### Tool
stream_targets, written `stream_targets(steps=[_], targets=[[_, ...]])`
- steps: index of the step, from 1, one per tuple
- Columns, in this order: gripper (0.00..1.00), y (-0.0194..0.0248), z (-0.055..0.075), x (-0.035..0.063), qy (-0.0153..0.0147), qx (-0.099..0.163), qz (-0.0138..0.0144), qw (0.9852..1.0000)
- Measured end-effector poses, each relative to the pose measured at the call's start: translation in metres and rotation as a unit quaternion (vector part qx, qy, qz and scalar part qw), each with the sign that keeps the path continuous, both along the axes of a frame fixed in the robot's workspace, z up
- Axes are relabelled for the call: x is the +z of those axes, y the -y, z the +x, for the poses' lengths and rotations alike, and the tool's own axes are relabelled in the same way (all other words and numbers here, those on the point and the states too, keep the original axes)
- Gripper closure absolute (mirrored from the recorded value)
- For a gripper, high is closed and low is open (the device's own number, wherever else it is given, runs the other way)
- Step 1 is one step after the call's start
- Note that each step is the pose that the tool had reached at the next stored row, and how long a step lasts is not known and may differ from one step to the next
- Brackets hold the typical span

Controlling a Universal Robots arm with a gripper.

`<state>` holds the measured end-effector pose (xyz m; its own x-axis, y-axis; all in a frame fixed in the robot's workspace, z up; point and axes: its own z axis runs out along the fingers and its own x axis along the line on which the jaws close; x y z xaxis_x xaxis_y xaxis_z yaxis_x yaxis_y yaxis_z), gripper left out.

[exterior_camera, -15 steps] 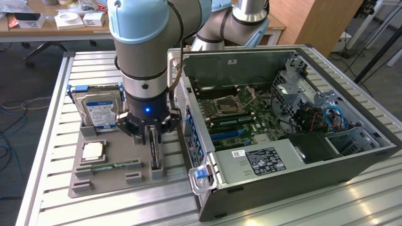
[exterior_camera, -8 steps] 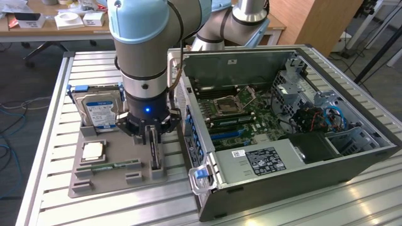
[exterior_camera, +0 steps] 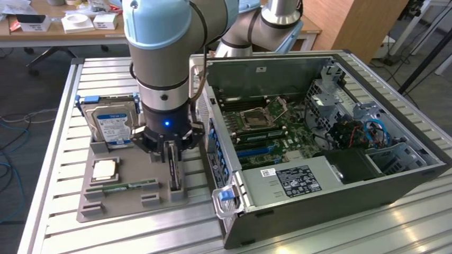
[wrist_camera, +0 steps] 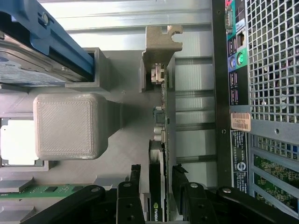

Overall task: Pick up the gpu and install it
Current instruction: 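Pick up the gpu and move the gpu toward the slot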

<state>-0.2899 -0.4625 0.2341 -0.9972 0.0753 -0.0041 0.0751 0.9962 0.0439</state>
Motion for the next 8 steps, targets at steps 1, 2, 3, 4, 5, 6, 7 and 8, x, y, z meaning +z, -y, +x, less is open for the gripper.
stream_targets(steps=[1,2,3,4,5,6,7,8], targets=[[0.60,0.0001,0.0004,0.0000,-0.0001,0.000,0.0000,1.0000],[0.60,0.0001,0.0003,0.0000,-0.0001,0.000,0.0000,1.0000],[0.60,0.0001,0.0003,0.0000,-0.0001,0.000,0.0000,1.0000],[0.60,0.0001,0.0003,0.0000,-0.0001,0.000,-0.0001,1.0000],[0.60,0.0001,0.0004,0.0000,-0.0001,0.000,0.0000,1.0000],[0.60,0.0001,0.0004,0.0000,-0.0001,0.000,-0.0001,1.0000],[0.60,0.0001,0.0004,0.0000,-0.0001,0.000,-0.0001,1.0000],[0.60,0.0001,0.0004,0.0000,-0.0001,0.000,0.0000,1.0000]])
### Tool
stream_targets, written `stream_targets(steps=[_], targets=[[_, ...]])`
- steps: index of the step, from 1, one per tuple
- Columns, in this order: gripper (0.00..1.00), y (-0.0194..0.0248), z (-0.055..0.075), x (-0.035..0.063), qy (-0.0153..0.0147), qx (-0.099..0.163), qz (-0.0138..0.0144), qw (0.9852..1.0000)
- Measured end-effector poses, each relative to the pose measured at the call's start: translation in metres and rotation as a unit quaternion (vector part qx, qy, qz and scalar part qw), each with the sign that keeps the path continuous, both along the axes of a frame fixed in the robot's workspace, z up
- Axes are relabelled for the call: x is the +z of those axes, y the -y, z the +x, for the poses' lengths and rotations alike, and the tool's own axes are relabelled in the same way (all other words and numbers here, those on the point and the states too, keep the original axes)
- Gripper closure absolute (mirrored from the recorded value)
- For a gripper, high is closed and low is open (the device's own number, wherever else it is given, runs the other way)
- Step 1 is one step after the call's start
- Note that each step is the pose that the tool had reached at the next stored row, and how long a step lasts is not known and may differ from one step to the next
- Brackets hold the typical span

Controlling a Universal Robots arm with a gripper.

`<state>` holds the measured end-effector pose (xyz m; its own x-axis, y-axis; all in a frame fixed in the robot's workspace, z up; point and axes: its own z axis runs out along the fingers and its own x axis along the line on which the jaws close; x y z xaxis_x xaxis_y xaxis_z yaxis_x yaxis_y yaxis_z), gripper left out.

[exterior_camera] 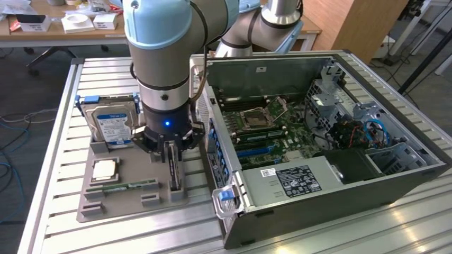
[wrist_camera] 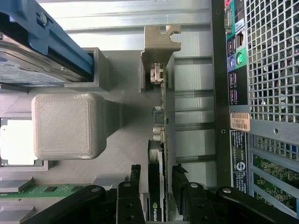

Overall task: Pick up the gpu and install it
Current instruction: 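Pick up the gpu and move the gpu toward the slot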

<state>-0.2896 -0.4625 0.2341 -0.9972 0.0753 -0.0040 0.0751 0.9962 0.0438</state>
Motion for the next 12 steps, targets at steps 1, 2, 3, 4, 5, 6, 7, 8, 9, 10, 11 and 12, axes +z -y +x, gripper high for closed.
stream_targets(steps=[1,2,3,4,5,6,7,8,9,10,11,12], targets=[[0.60,0.0000,0.0000,0.0000,0.0000,0.000,0.0000,1.0000],[0.61,0.0000,0.0000,0.0000,0.0000,0.000,0.0000,1.0000],[0.68,0.0000,0.0000,0.0000,0.0000,0.000,0.0000,1.0000],[0.68,0.0000,0.0000,0.0000,0.0000,0.000,0.0000,1.0000],[0.68,0.0000,0.0000,0.0000,0.0000,0.000,0.0000,1.0000],[0.68,0.0000,0.0000,0.0000,0.0000,0.000,0.0000,1.0000],[0.68,0.0000,0.0000,0.0000,0.0000,0.000,0.0000,1.0000],[0.68,0.0000,0.0000,0.0000,0.0000,0.000,0.0000,1.0000],[0.68,0.0000,0.0000,0.0000,0.0000,0.000,0.0000,1.0000],[0.68,0.0000,0.0000,0.0000,0.0000,0.000,0.0000,1.0000],[0.68,0.0000,0.0000,0.0000,0.0000,0.000,0.0000,1.0000],[0.68,0.0003,0.0001,0.0000,0.0000,0.000,0.0000,1.0000]])
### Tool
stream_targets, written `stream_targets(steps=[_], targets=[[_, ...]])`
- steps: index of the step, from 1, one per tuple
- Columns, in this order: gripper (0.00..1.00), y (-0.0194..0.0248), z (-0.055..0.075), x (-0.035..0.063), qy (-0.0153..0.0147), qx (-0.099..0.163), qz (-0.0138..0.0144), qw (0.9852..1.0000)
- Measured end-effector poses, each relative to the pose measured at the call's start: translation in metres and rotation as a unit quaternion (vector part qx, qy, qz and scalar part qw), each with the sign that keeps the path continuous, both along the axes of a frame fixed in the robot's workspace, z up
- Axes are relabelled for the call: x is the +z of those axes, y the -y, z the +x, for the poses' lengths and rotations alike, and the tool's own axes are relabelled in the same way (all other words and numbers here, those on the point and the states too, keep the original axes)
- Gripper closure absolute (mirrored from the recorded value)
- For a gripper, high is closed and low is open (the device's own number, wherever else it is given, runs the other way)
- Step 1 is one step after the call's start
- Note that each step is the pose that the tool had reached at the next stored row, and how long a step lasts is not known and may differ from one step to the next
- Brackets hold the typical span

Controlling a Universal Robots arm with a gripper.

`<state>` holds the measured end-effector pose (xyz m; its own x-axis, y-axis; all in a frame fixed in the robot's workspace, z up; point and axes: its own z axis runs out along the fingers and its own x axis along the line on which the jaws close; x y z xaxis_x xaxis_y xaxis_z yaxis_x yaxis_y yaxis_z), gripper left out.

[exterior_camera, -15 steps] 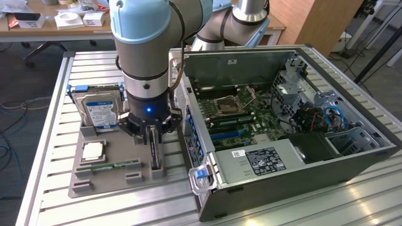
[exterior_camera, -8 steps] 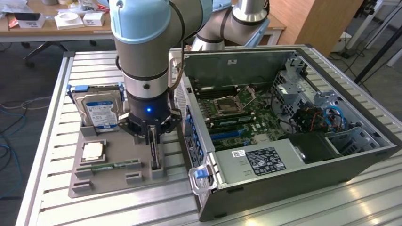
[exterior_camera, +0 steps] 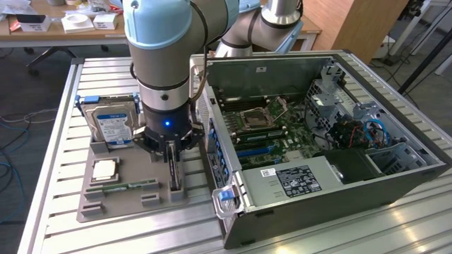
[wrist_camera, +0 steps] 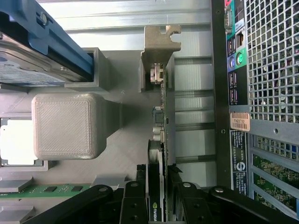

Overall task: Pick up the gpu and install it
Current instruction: 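Pick up the gpu and move the gpu toward the slot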

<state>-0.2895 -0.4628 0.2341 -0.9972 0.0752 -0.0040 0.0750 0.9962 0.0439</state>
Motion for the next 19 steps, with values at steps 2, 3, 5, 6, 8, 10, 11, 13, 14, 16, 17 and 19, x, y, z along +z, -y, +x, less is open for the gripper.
stream_targets(steps=[2,3,5,6,8,10,11,13,14,16,17,19], targets=[[0.68,0.0007,0.0000,0.0000,0.0000,0.000,0.0000,1.0000],[0.68,0.0007,0.0000,0.0000,0.0000,0.000,0.0000,1.0000],[0.68,0.0010,-0.0001,0.0001,0.0000,0.000,0.0000,1.0000],[0.68,0.0013,-0.0002,0.0001,-0.0001,0.000,-0.0001,1.0000],[0.68,0.0016,-0.0001,0.0000,0.0000,0.000,0.0000,1.0000],[0.68,0.0016,0.0000,0.0000,0.0000,0.000,0.0000,1.0000],[0.68,0.0016,-0.0001,0.0000,0.0000,0.000,0.0000,1.0000],[0.68,0.0016,-0.0001,0.0000,0.0000,0.000,0.0000,1.0000],[0.68,0.0016,-0.0001,0.0000,0.0000,0.000,0.0000,1.0000],[0.68,0.0016,-0.0001,0.0000,0.0000,0.000,0.0000,1.0000],[0.68,0.0016,-0.0001,0.0000,0.0000,0.000,0.0000,1.0000],[0.69,0.0016,-0.0001,0.0000,0.0000,0.000,0.0000,1.0000]])
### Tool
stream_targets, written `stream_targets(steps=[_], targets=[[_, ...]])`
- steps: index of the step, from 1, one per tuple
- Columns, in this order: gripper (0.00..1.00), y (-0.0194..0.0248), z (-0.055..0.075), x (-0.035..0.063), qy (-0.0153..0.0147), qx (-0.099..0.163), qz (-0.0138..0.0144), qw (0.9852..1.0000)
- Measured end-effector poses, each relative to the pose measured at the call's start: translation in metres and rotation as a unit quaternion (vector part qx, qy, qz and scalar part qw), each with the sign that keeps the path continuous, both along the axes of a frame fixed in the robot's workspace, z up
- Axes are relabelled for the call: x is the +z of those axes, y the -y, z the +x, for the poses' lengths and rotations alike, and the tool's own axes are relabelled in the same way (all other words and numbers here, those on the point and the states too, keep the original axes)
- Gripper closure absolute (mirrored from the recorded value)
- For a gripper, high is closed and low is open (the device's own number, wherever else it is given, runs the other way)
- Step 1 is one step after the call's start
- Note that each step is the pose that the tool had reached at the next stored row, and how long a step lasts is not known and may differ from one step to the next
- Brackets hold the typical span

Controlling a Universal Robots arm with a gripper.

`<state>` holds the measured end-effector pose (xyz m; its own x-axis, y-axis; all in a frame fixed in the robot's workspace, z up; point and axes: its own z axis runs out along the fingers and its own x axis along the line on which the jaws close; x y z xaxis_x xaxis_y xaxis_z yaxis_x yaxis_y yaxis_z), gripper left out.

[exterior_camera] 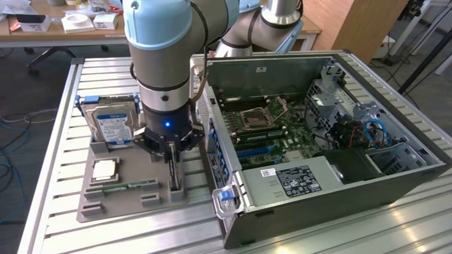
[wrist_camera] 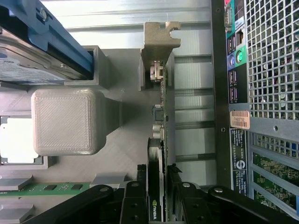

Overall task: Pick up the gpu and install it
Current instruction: 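Pick up the gpu and move the gpu toward the slot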

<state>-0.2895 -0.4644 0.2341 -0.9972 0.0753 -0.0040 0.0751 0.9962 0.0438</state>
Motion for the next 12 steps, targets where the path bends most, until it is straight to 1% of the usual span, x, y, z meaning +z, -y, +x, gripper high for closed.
stream_targets(steps=[1,2,12], targets=[[0.69,0.0000,0.0000,0.0000,-0.0001,0.000,0.0000,1.0000],[0.74,0.0000,0.0000,0.0000,-0.0001,0.000,0.0000,1.0000],[0.74,0.0000,0.0000,0.0000,0.0000,0.000,0.0000,1.0000]])
